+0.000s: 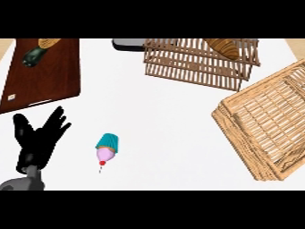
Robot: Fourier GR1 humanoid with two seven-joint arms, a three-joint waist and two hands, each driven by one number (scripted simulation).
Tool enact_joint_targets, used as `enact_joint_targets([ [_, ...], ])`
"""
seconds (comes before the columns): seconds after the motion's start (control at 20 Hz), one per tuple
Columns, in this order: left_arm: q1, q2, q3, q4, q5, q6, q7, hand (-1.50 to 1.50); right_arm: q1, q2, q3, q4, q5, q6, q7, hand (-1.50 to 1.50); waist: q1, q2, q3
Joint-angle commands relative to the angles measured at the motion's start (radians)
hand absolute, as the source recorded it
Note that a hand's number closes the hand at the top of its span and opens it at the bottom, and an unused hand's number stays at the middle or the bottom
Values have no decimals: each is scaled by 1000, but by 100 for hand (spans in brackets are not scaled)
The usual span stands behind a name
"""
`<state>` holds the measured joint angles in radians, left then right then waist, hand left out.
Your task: Pick the croissant from the placemat and place it in the tiered shelf
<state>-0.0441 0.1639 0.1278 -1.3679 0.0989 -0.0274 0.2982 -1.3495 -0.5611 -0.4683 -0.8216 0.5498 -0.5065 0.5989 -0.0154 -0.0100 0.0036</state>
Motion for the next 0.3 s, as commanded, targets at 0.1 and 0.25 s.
enact_joint_targets([
  [0.1, 57, -27, -14, -16, -7, 11, -2, 0, 176, -100, -52, -236, -114, 177, 97, -150, -13, -3, -3],
  [0.25, 22, -28, -20, -6, -15, 14, 3, 0, 279, -124, -89, -321, -194, 238, 48, -150, -3, 4, -3],
])
